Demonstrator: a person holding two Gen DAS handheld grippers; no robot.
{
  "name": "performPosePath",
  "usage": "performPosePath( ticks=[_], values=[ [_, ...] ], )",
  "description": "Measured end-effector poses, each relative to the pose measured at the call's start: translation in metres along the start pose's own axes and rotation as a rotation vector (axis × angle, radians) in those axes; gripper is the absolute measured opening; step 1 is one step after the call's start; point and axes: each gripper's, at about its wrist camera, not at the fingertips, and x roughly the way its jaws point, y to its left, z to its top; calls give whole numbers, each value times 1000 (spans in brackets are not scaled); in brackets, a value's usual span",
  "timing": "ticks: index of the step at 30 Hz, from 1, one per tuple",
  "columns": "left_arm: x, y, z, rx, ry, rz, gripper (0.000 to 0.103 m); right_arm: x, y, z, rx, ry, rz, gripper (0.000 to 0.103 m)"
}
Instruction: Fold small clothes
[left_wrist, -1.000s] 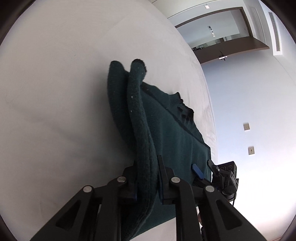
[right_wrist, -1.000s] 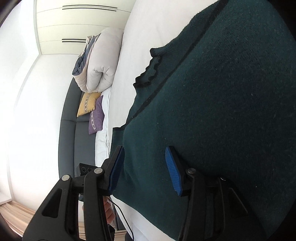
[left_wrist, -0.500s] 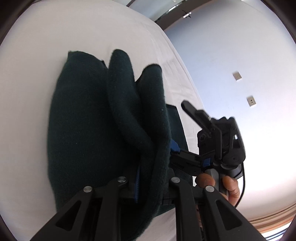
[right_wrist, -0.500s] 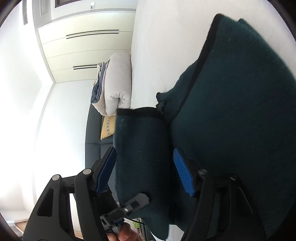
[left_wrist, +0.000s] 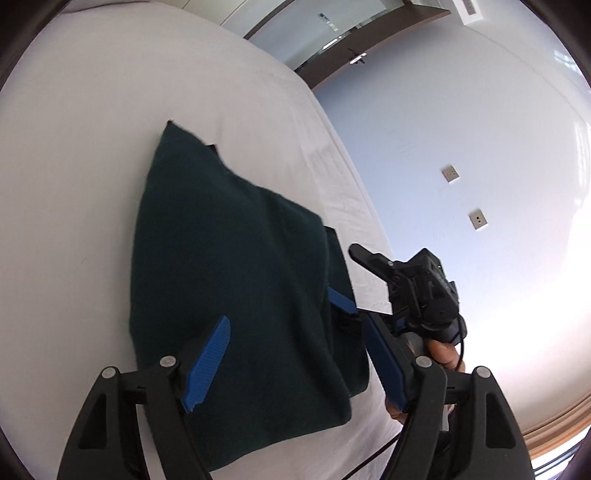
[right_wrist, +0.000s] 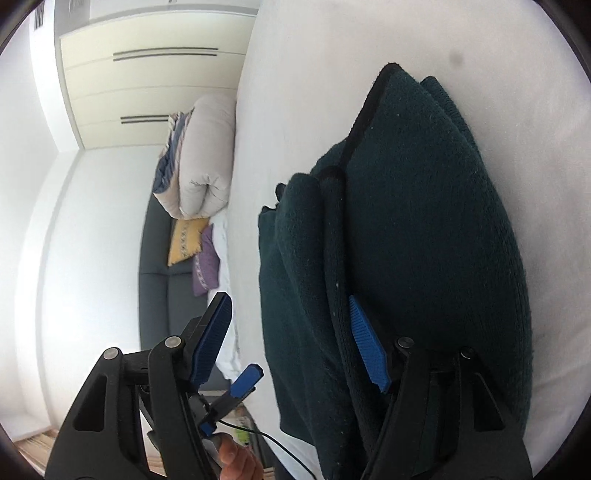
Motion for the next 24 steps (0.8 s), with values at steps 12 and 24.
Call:
performPosePath(
  ticks=[12,24],
  values=[
    [4,17,-19,-19,-35,-25,75,27,42,-55,-177,29,-307,63],
    [18,3,-15,-15,-21,-26,75,28,48,-36,-329,-1,-425,12]
  ],
)
